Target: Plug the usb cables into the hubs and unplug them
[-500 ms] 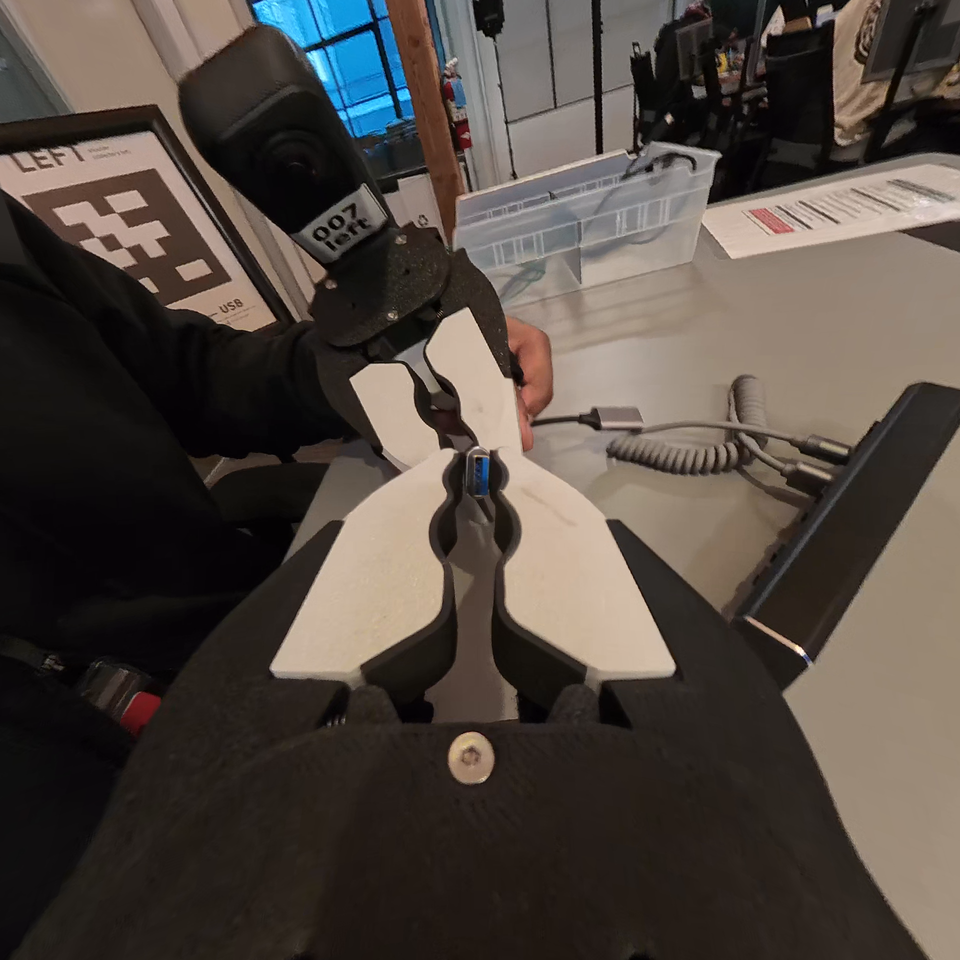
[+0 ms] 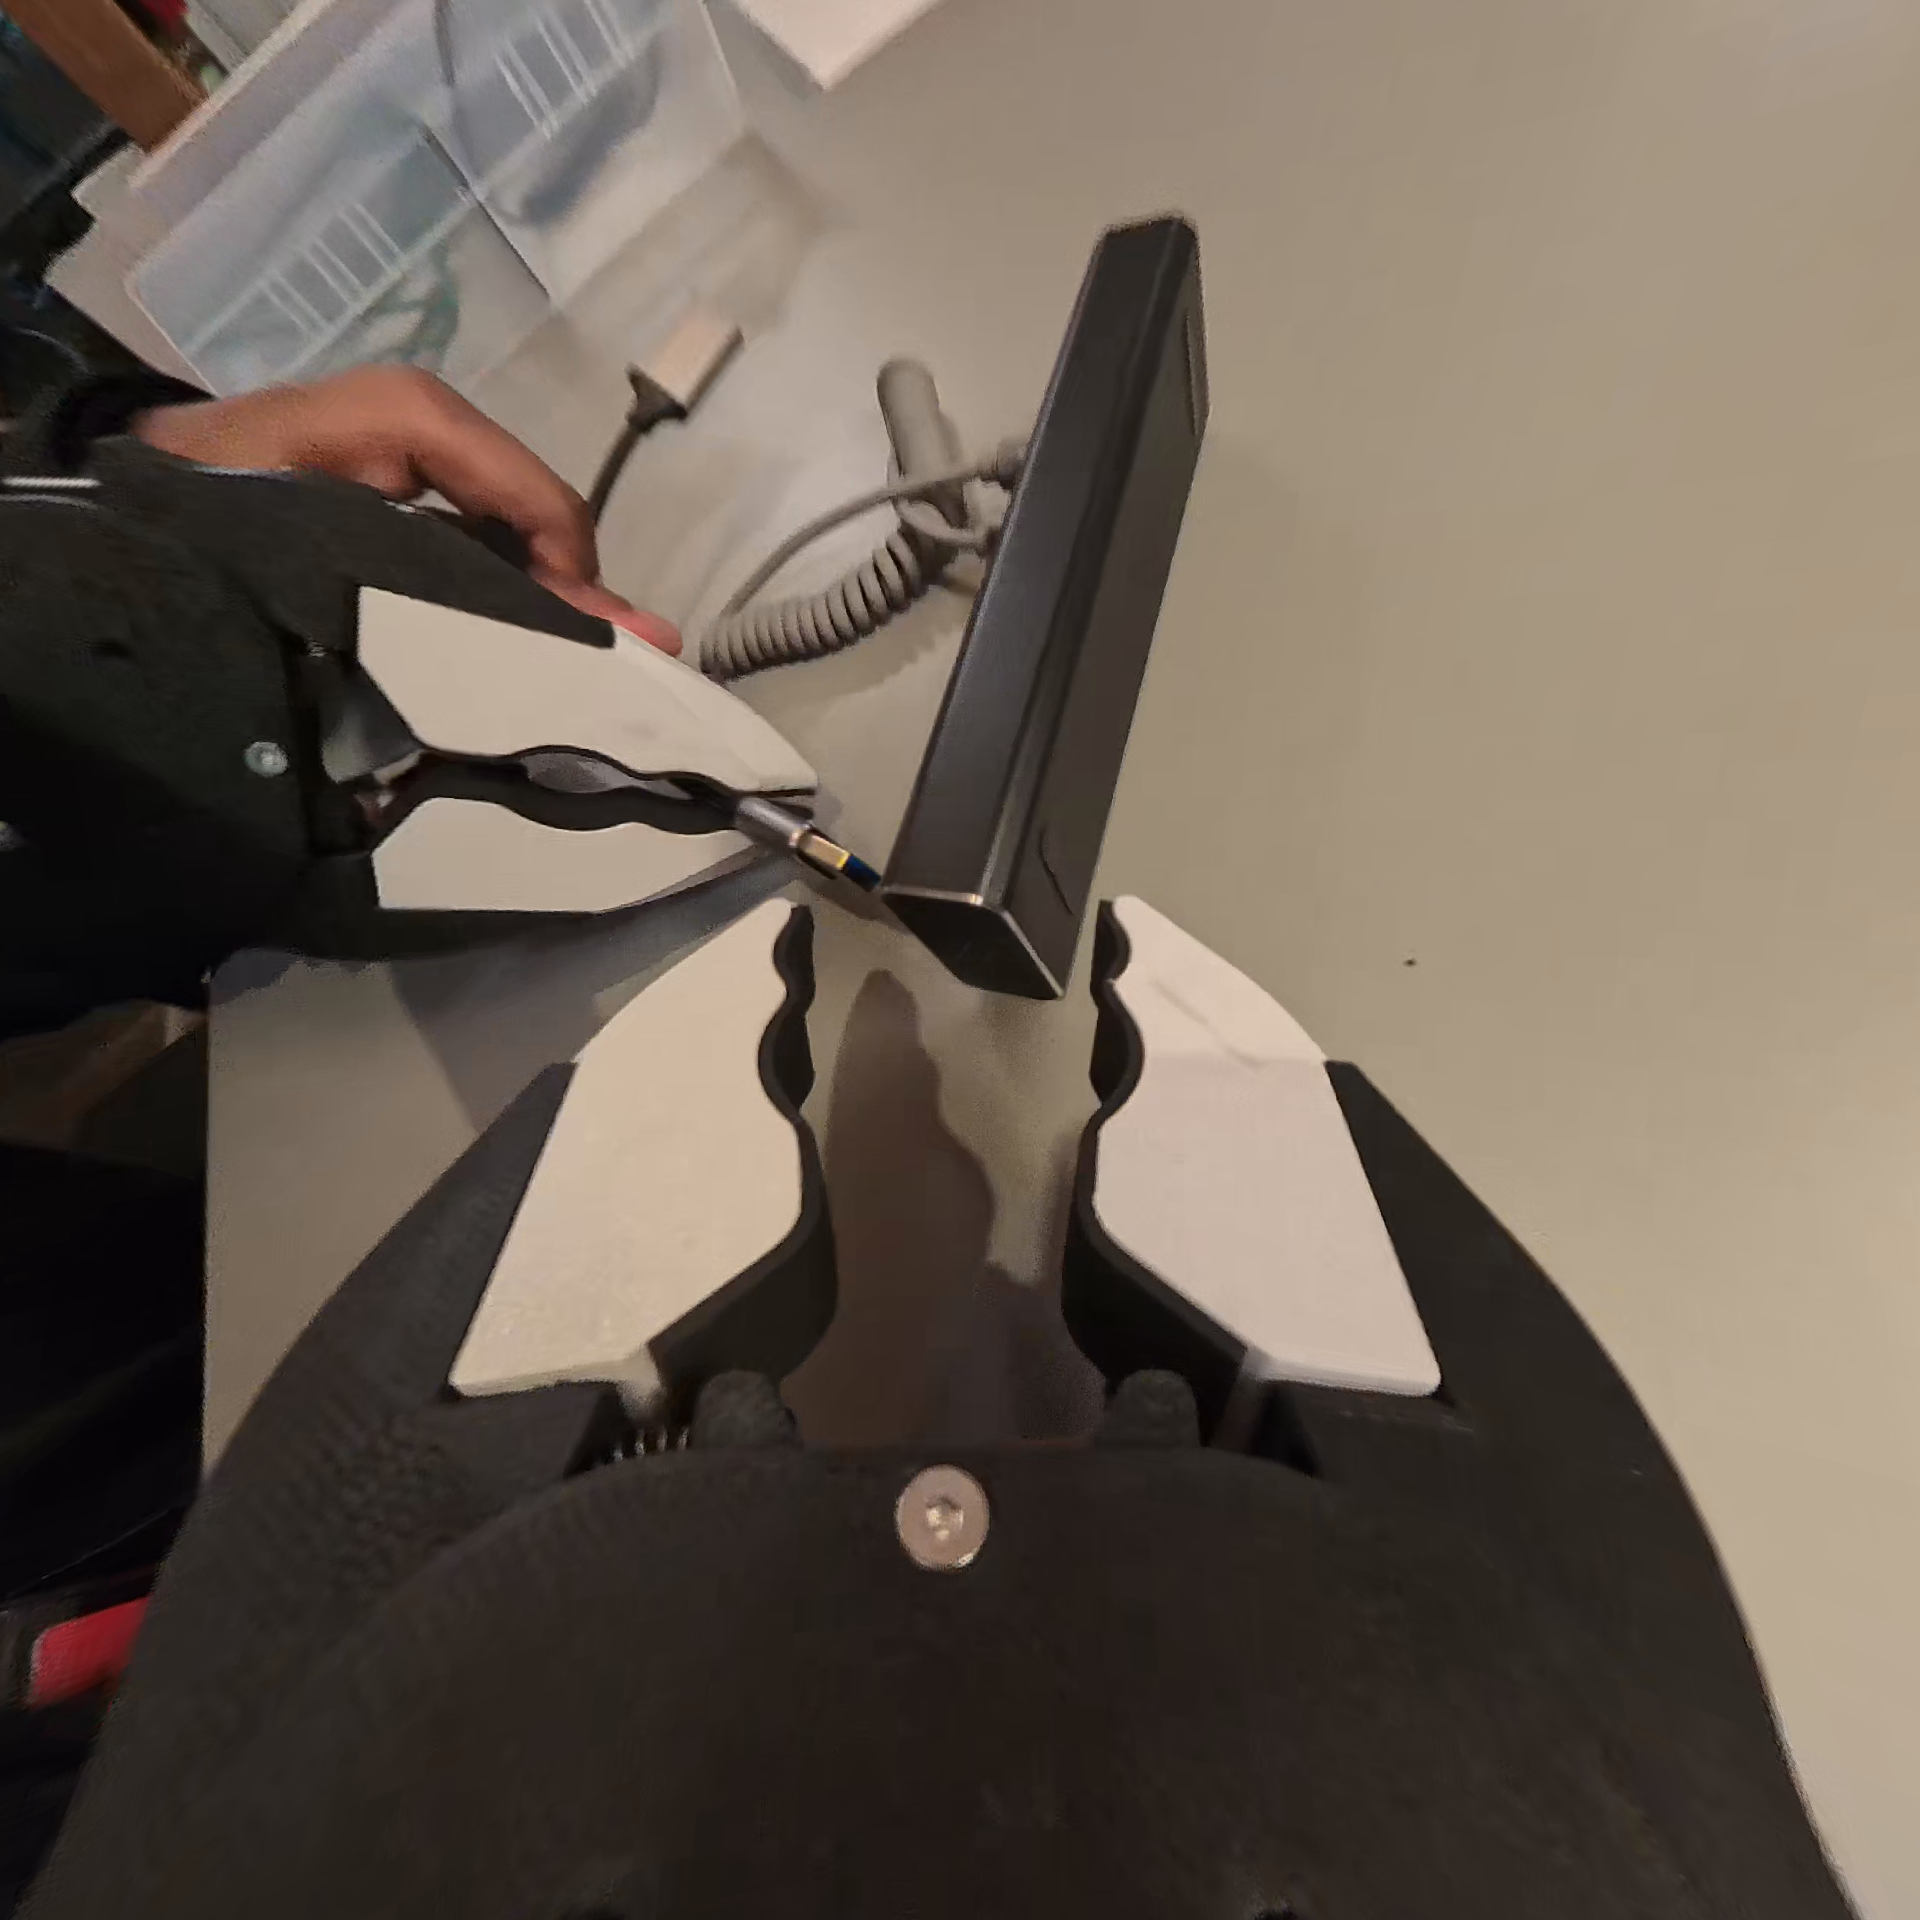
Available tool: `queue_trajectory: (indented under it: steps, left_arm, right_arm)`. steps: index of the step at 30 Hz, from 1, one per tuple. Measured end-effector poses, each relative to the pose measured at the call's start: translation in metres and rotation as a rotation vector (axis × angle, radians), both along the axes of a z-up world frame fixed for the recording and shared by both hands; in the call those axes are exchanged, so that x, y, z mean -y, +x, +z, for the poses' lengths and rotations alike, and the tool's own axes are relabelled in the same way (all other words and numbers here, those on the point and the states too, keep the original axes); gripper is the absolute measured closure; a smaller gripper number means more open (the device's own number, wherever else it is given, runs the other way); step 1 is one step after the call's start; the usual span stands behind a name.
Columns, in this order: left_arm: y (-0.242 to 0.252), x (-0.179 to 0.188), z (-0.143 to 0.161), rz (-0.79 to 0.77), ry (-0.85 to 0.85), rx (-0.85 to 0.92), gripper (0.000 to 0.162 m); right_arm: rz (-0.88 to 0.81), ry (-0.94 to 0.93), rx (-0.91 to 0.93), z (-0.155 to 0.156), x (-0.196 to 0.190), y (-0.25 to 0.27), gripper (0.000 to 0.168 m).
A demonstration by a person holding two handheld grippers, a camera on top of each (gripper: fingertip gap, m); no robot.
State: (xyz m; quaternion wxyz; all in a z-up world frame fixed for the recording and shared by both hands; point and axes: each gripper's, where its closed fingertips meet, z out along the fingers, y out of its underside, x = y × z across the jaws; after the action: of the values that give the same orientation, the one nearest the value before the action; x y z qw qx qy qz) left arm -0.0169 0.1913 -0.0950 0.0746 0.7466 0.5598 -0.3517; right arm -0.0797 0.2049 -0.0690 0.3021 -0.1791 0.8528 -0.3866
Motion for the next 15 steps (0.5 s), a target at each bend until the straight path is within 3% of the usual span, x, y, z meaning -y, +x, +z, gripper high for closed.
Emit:
queue_trajectory:
  steps: [4, 15]
  left_arm:
    - [-0.0044, 0.0031, -0.0067, 0.037, -0.022, 0.041, 0.158]
    - [-0.0008, 0.0068, -0.0074, 0.138, -0.002, 0.124, 0.159]
  right_arm:
    - [0.007, 0.054, 0.021, -0.0027, 0.0085, 0.0045, 0.135]
    - [0.031, 0.078, 0.103, 0.0014, 0.0106, 0.0063, 0.135]
